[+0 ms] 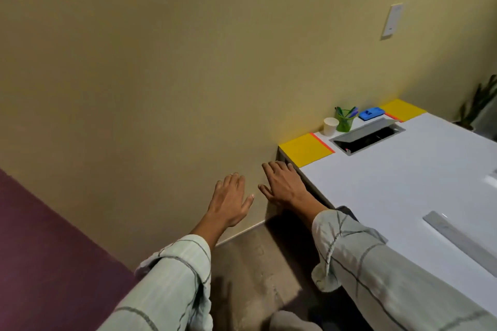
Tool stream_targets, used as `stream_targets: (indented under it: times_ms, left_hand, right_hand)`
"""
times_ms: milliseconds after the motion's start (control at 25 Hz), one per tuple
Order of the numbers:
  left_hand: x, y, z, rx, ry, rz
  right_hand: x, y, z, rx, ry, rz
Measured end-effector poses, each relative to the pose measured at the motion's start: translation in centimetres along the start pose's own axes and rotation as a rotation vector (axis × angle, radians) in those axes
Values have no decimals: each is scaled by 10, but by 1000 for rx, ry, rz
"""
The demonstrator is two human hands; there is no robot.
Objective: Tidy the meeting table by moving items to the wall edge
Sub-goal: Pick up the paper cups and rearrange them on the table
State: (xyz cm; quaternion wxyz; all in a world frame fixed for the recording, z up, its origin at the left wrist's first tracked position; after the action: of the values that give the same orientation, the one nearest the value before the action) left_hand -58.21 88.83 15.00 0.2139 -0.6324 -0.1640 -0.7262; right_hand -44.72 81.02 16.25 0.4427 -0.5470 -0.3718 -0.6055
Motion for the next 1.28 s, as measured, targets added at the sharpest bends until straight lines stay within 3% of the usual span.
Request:
stream_targets:
  times_ms: [240,560,920,1280]
  left_hand:
    - [-45,8,146,-217,-46,-49]
    - [-98,16,344,-368,-94,-166]
    - [-169,74,468,-598,-211,-149]
    - [-202,99,513,-649,-306,-236]
  right_hand:
    - [-35,124,68,-404,-28,35]
    - [-64,266,146,-660,-78,53]
    - [-106,342,194,-853,-119,70]
    - [-135,381,242,-990,-176,143]
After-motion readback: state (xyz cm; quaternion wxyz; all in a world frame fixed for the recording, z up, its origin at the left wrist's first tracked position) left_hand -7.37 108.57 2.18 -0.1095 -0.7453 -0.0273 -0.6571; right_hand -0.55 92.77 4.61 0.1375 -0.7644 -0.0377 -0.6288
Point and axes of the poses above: each hand's wrist, its own z-axis towards the middle knuckle, its own x-axis out of the back of the hand, y = z × x, the point moved 5 cm from there along z, towards the middle knuckle, and after that the axes turned 4 degrees about y, right-handed, at the moved point
